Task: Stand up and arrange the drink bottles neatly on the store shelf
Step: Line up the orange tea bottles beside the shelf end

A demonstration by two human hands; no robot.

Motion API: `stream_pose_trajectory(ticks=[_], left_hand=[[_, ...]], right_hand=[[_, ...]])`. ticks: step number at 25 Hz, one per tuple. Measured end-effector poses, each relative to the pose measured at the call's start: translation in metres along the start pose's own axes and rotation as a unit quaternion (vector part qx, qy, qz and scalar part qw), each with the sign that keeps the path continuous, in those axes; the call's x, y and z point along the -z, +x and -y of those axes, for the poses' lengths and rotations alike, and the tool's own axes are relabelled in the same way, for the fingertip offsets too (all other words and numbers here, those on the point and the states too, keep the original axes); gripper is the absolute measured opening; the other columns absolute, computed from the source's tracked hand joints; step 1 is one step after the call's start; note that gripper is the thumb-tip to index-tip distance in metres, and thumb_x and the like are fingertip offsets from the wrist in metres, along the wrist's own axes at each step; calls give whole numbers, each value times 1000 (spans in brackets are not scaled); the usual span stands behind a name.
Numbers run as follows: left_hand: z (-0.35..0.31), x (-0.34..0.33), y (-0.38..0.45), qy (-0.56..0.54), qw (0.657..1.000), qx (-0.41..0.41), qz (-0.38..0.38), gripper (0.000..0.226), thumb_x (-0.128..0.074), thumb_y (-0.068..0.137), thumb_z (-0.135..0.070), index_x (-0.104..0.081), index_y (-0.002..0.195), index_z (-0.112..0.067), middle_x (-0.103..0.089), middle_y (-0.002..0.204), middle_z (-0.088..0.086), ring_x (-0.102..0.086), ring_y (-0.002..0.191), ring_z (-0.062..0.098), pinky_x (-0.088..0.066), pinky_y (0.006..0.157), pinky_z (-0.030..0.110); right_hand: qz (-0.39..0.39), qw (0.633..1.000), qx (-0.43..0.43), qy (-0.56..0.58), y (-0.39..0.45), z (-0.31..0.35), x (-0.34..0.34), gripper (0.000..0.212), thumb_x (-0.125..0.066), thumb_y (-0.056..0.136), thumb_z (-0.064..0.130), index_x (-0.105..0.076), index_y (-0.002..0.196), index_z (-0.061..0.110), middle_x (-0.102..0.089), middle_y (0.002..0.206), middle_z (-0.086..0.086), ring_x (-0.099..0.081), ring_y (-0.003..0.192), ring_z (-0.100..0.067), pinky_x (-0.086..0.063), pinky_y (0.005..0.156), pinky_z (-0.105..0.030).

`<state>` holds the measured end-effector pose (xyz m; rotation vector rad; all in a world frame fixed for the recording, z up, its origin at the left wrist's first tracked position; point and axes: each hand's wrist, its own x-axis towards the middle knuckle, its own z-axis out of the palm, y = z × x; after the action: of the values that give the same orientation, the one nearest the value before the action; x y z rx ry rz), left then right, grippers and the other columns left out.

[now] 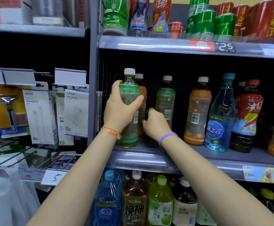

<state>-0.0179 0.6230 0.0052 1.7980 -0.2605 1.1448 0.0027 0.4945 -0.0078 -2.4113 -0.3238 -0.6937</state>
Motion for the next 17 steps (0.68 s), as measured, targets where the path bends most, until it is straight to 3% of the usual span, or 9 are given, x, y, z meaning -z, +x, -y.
stream_pose_trajectory(ticks=[3,5,7,10,12,14,15,17], left_hand=[[-2,2,0,17,1000,0,-5,76,-75,80,-45,-37,142,-26,-64,119,-1,-61,102,16,-47,85,27],[-3,3,-2,54,998,-7,-2,81,-77,77,-45,-34,143,-26,-61,125,-1,-60,106,18,-49,85,30],[-5,4,-8,97,995,-9,5,91,-79,74,-42,-28,147,-26,-57,131,0,-60,110,23,-53,88,39],[-2,6,-20,88,995,38,32,99,-83,74,-34,-21,150,-24,-57,133,1,-58,114,23,-49,92,35],[2,10,-28,13,990,110,89,95,-82,77,-29,-22,150,-22,-56,133,-2,-57,115,17,-45,93,29],[5,17,-33,-54,969,187,154,76,-73,85,-26,-29,146,-23,-57,132,-4,-59,110,11,-46,89,25],[7,21,-34,-51,962,200,177,66,-68,88,-25,-33,144,-24,-58,131,-4,-59,107,9,-48,85,24],[7,26,-36,26,964,174,197,68,-66,87,-30,-33,146,-21,-58,133,-3,-59,112,14,-50,93,31]], right_hand=[[-176,983,28,-43,-4,-6,17,24,-55,91,13,-52,114,9,-55,117,-13,-59,102,-34,-43,71,-35],[-250,967,-8,-38,-1,-17,27,42,-62,87,15,-42,123,7,-45,125,-15,-52,112,-36,-42,76,-37],[-158,981,-100,53,11,-27,29,65,-69,84,20,-32,135,2,-42,135,-19,-46,123,-37,-43,93,-40],[-29,965,-178,188,25,-37,23,69,-75,83,27,-34,133,4,-50,134,-19,-54,118,-36,-50,97,-42],[-20,966,-171,192,26,-41,23,71,-81,77,35,-41,129,6,-54,131,-16,-57,115,-34,-52,96,-45],[-11,970,-154,187,22,-40,23,79,-85,68,45,-45,126,8,-55,128,-14,-58,113,-33,-53,94,-47],[-5,973,-145,178,18,-39,23,84,-86,66,49,-45,126,8,-54,128,-14,-57,113,-32,-54,94,-46],[-2,985,-117,126,10,-38,25,85,-81,70,51,-42,131,6,-48,132,-16,-51,119,-34,-49,98,-43]])
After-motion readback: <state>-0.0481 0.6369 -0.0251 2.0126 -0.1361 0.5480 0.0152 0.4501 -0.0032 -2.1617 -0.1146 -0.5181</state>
